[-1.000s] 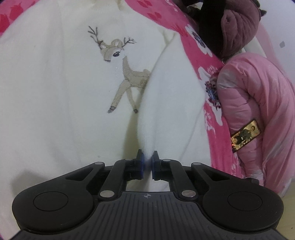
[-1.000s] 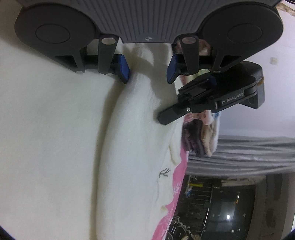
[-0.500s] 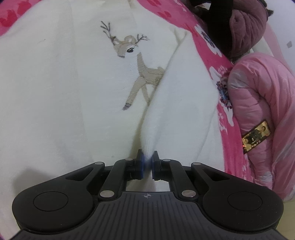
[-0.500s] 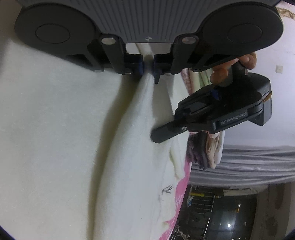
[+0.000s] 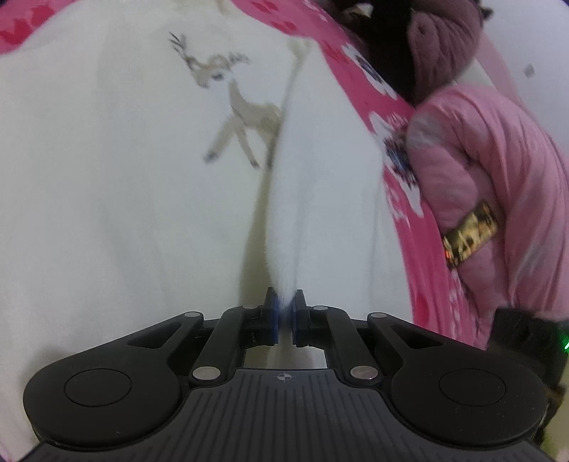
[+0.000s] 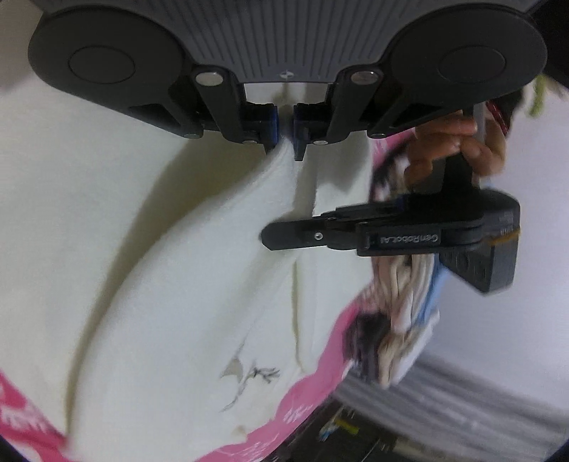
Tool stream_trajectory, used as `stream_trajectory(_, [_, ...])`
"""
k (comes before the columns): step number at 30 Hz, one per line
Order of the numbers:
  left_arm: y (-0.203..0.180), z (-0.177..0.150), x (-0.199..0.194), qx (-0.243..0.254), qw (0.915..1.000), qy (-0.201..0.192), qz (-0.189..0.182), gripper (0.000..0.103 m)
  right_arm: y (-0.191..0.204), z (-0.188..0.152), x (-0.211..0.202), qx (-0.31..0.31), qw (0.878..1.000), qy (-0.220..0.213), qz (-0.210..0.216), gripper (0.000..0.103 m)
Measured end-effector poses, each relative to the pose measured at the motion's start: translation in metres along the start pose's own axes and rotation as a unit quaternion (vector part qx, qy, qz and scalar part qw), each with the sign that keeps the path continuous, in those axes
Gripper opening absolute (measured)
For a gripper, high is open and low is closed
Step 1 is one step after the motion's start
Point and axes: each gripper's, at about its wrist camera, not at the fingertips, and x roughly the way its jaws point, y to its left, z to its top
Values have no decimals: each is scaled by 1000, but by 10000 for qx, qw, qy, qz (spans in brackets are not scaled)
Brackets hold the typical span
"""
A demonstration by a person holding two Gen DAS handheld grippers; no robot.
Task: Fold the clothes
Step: 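Fold the held side edge inward toward the deer print with both grippers, open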
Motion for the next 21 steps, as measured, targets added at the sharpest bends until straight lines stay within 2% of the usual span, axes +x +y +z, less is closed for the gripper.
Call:
stream_trajectory(4, [-14,-15,7,288,9992,233,-124,5,13,-12,-22,-440,9978,223,-436,9])
stream_trajectory(9, [-37,-25,21,667,9960,534,-260,5,13,-27,-51,-639,9933,370,-890,9])
stream_trajectory(15, [-63,-34,41,1220,9877,850,-482,5,25,-35,-72,-1039,9825,545,-1443,9])
stream_trajectory(21, [-79,-39,60,1552,9802,1064,-621,5,25,-37,-83,-1250,9712,767,-1879,9])
